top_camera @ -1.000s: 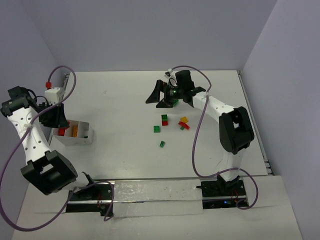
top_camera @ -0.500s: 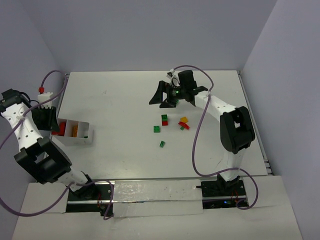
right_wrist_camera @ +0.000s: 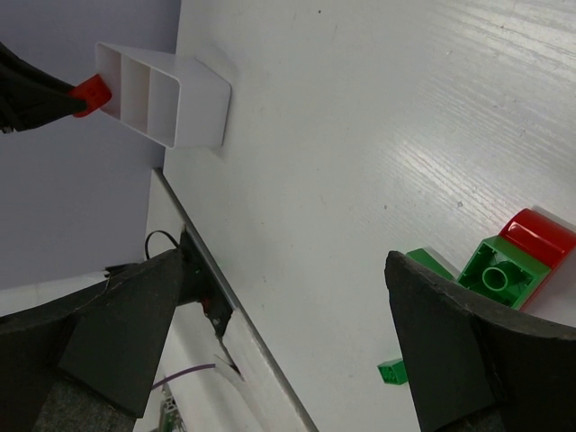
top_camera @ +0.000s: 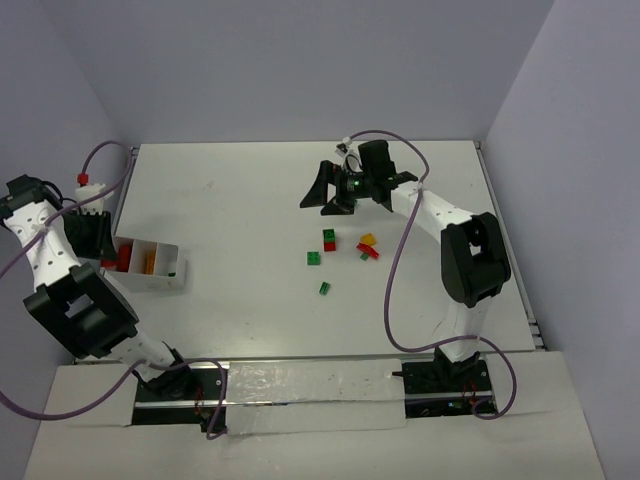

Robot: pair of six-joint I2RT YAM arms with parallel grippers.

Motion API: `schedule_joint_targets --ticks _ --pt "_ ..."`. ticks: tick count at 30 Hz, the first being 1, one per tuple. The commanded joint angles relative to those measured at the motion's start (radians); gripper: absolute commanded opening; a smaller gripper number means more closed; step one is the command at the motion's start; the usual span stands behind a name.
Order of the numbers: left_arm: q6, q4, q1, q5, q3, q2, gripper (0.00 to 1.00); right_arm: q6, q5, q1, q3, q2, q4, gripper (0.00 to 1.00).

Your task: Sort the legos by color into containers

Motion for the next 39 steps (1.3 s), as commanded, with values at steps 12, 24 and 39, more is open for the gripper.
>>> schedule_joint_targets --ticks 12,24,39 --pt "0.004 0.054 -0.032 -0.028 -0.011 -0.003 0.61 -0.025 -0.012 -0.016 0.004 0.005 0.008 1.00" --pt "-0.013 0.048 -0.082 0.197 0.178 -0.115 0.71 -0.225 0.185 -0.027 -0.028 -0.082 -0.089 1.00" --pt "-0.148 0.274 -0.445 0.100 -0.063 -0.351 0.75 -0.659 0.555 -0.028 -0.143 -0.146 -0.312 0.70"
